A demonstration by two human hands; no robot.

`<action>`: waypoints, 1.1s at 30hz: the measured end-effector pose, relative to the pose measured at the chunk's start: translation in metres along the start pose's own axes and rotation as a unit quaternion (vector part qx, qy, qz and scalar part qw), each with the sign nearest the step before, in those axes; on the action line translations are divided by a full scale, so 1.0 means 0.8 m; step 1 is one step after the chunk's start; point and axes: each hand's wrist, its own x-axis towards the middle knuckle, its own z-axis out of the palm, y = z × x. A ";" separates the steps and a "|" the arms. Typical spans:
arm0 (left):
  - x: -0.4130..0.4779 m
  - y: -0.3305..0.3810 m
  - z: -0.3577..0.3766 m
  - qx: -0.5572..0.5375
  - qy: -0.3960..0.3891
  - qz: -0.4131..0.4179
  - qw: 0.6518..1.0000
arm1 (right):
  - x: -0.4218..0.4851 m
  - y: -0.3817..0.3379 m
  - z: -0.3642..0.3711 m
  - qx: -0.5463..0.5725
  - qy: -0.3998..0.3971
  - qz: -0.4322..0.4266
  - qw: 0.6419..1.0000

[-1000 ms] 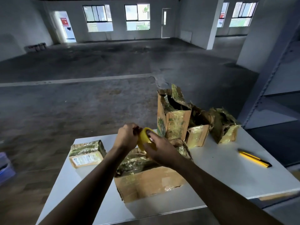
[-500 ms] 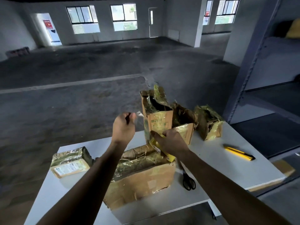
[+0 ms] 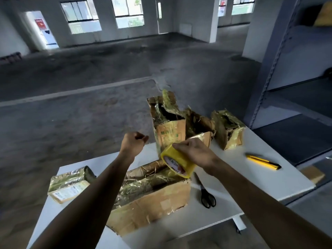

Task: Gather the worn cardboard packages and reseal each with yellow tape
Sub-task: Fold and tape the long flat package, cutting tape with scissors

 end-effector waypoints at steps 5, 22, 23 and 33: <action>0.032 -0.035 0.003 0.069 -0.078 0.032 0.994 | 0.009 -0.001 0.026 0.084 0.046 0.040 0.995; 0.073 -0.076 0.043 0.048 -0.353 0.039 0.933 | -0.010 -0.017 0.100 0.140 0.242 0.159 0.947; 0.072 -0.080 0.046 0.056 -0.368 0.037 0.928 | -0.012 -0.016 0.100 0.128 0.246 0.167 0.946; 0.069 -0.096 0.065 0.103 -0.440 -0.002 0.892 | -0.026 0.003 0.098 0.067 0.270 0.176 0.944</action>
